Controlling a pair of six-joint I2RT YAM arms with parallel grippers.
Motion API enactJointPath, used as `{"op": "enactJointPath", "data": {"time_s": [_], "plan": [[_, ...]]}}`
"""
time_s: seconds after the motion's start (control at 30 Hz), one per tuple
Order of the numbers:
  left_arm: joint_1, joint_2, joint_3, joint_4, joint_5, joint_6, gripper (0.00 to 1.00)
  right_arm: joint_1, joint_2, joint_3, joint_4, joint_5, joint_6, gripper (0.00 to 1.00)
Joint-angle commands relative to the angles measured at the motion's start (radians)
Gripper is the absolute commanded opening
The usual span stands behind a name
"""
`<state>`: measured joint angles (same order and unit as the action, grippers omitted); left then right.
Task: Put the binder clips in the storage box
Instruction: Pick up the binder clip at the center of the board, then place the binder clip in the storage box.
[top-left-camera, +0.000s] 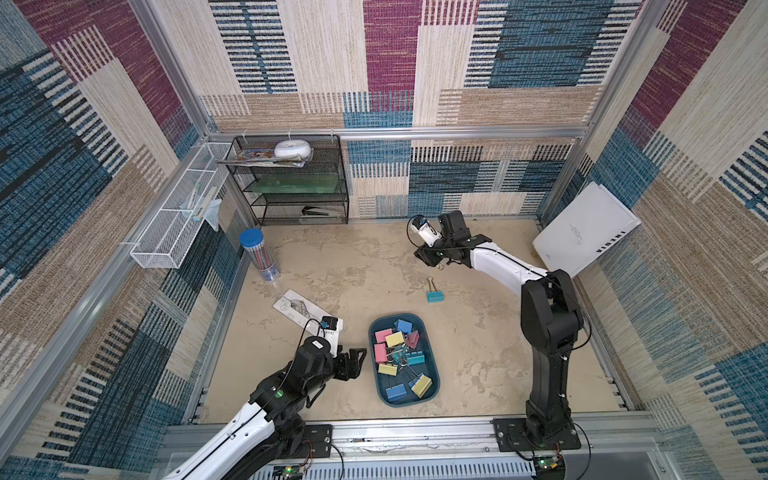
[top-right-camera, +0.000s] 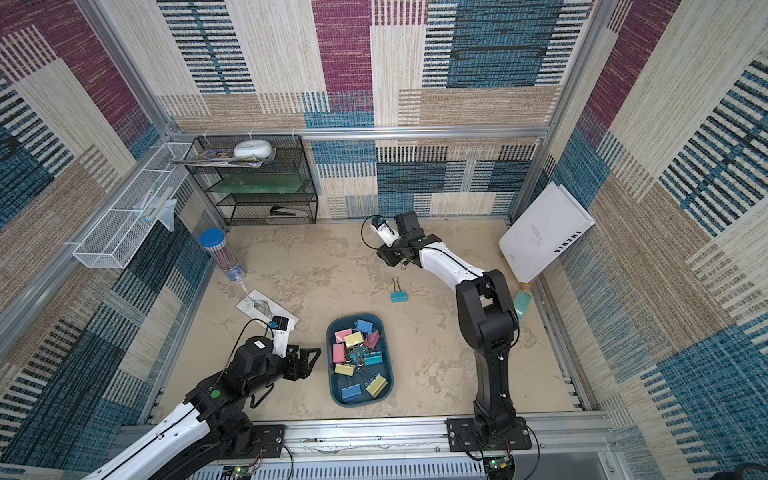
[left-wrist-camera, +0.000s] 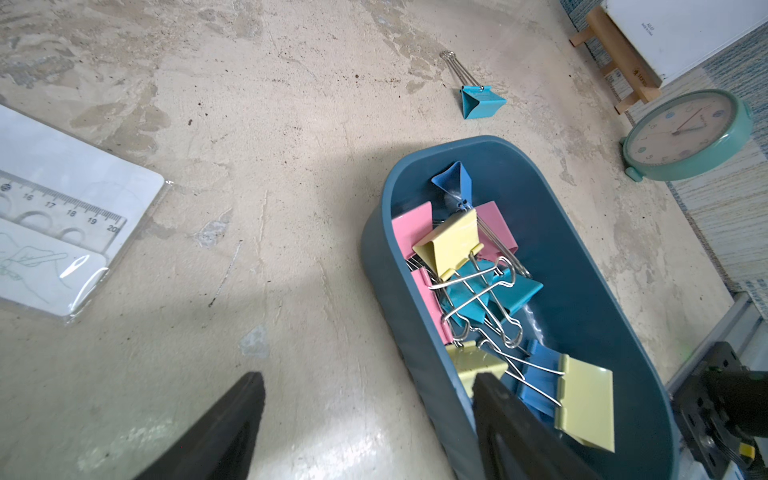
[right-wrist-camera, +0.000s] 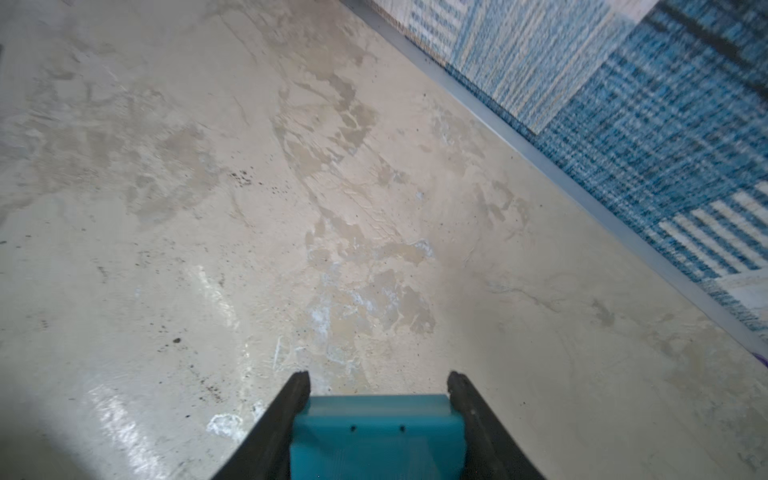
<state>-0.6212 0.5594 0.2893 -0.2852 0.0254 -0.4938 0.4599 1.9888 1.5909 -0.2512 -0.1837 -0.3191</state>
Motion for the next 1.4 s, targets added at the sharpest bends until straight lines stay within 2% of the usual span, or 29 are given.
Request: {"op": "enactJointPath", "data": {"time_s": [0.0,0.13,0.2,0.37,0.63,0.77,0.97,1.07,1.17,1.23,1.37], "plan": [[0.000,-0.004,0.001,0.015,0.001,0.008,0.83,0.093,-0.105,-0.091,-0.046,-0.035,0.038,0.41],[0.000,-0.016,-0.003,0.016,-0.001,0.007,0.83,0.301,-0.280,-0.338,0.054,0.021,0.091,0.46],[0.000,-0.022,-0.004,0.012,0.002,0.011,0.83,0.372,-0.328,-0.424,0.093,0.027,0.139,0.46],[0.000,-0.030,-0.005,0.010,0.005,0.009,0.83,0.541,-0.372,-0.546,0.156,0.078,0.226,0.47],[0.001,-0.040,-0.008,0.005,0.004,0.008,0.83,0.649,-0.411,-0.702,0.254,0.138,0.361,0.48],[0.000,-0.035,-0.008,0.010,0.004,0.008,0.83,0.687,-0.434,-0.732,0.272,0.159,0.394,0.50],[0.000,-0.036,-0.007,0.007,0.002,0.008,0.83,0.710,-0.419,-0.775,0.313,0.169,0.427,0.58],[0.000,-0.033,-0.009,0.008,0.002,0.007,0.83,0.712,-0.415,-0.788,0.308,0.188,0.432,0.72],[0.001,-0.032,-0.007,0.010,0.002,0.006,0.83,0.704,-0.447,-0.802,0.297,0.309,0.417,0.84],[0.000,-0.032,-0.007,0.010,0.003,0.006,0.83,0.666,-0.482,-0.786,0.268,0.380,0.416,0.88],[0.000,-0.031,-0.008,0.009,0.001,0.004,0.83,0.466,-0.563,-0.748,0.241,0.357,0.424,0.92]]}}
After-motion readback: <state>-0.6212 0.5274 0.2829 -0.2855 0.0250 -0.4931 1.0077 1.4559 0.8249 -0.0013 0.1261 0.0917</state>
